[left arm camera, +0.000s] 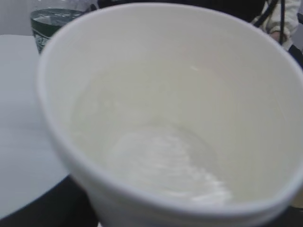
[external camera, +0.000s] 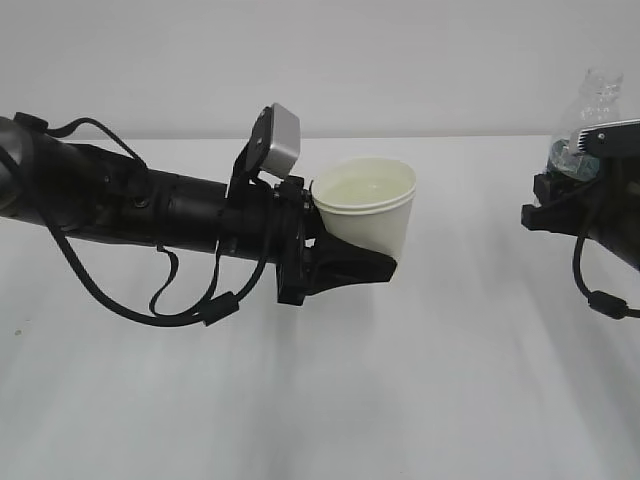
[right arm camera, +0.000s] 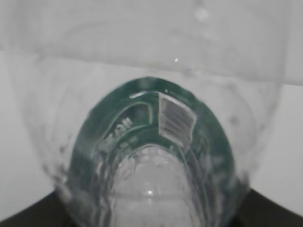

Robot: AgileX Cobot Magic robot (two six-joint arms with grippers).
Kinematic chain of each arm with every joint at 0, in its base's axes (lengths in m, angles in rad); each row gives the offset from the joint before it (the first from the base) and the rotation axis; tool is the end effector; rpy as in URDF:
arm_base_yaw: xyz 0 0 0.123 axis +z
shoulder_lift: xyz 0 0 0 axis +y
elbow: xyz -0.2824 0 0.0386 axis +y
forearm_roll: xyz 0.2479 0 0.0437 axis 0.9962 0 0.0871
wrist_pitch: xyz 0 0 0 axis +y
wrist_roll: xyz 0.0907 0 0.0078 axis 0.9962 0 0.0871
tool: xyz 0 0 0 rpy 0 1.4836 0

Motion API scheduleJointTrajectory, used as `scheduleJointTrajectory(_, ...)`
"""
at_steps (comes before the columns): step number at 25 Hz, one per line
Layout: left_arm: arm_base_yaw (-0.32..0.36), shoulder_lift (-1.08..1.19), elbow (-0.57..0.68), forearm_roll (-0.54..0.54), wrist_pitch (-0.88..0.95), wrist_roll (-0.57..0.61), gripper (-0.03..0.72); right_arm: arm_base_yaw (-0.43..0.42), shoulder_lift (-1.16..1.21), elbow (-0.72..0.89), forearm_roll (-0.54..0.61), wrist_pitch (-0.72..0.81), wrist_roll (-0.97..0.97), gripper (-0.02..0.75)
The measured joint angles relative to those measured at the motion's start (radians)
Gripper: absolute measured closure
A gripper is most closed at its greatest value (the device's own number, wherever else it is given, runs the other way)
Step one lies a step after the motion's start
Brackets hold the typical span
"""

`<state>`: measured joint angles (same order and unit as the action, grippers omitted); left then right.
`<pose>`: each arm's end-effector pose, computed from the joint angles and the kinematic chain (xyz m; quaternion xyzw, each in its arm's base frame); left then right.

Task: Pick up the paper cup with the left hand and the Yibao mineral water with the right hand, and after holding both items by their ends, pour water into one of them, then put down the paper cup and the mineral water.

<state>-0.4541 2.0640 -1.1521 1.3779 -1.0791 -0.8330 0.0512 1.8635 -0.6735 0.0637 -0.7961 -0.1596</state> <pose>0.3201 -0.2438 0.1630 0.5268 0.5818 -0.4507 0.4253 0.3375 0.0132 0.1407 -0.0536 0.8052 -0.0372 0.5893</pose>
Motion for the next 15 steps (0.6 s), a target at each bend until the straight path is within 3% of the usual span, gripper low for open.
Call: scheduleJointTrajectory(15,0.106,0.0,0.0,-0.224,0.024,0.075,0.262,0.0,0.0,0.0,-0.004,0.0,0.0,0.353)
